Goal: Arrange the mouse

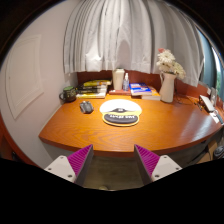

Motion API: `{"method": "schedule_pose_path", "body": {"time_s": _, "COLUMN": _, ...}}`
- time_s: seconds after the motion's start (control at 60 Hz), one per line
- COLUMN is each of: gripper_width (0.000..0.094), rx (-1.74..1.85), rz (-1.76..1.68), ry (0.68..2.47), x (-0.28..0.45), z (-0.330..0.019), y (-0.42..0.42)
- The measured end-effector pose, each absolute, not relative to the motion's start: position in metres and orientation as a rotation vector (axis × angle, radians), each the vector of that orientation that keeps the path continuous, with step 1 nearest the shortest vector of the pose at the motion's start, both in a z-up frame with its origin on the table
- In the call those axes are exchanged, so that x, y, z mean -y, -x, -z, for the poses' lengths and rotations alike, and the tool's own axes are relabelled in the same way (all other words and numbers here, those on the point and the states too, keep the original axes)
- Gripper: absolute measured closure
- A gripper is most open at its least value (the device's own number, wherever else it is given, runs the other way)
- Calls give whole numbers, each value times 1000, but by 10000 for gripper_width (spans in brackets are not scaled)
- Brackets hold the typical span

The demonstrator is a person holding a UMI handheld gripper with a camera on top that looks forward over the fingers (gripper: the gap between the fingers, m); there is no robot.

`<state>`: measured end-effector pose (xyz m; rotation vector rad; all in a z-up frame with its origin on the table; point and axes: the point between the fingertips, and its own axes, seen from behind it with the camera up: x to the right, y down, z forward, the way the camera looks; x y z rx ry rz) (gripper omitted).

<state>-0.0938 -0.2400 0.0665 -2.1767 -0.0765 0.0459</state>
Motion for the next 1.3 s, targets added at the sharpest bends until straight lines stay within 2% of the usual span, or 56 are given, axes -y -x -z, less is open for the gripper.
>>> {"method": "schedule_pose_path", "body": {"time_s": 0.1, "gripper_width": 117, "rx": 105, "rz": -80, "ry": 2210, "x": 221, "z": -37, "y": 136}}
{"method": "schedule_pose_path", "body": {"time_s": 0.333, "gripper_width": 110, "rx": 104, "rz": -127, "ry": 2258, "x": 145, "z": -8, "y": 213}}
{"method": "schedule_pose_path", "body": {"time_s": 0.667, "gripper_width": 102, "rx": 126, "rz": -55, "ry": 2309, "x": 9, "z": 18, "y": 253}}
{"method": "schedule_pose_path", "body": {"time_s": 0.867, "gripper_width": 111, "rx": 77, "rz": -33, "ry": 2306, "x": -53, "z": 17, "y": 253}}
{"method": "schedule_pose_path", "body": {"time_s": 1.067, "gripper_width": 232, "rx": 22, "rz": 15, "ry": 2307, "x": -94, "z": 16, "y": 245}}
{"method": "schedule_pose_path", "body": {"time_s": 1.167, "gripper_width": 331, "rx": -2, "rz": 13, "ry": 2313, "x": -110, "z": 17, "y": 246}}
{"method": "schedule_pose_path", "body": {"time_s": 1.3, "gripper_width": 396, "rx": -16, "rz": 25, "ry": 2334, "x": -118, "z": 17, "y": 247}}
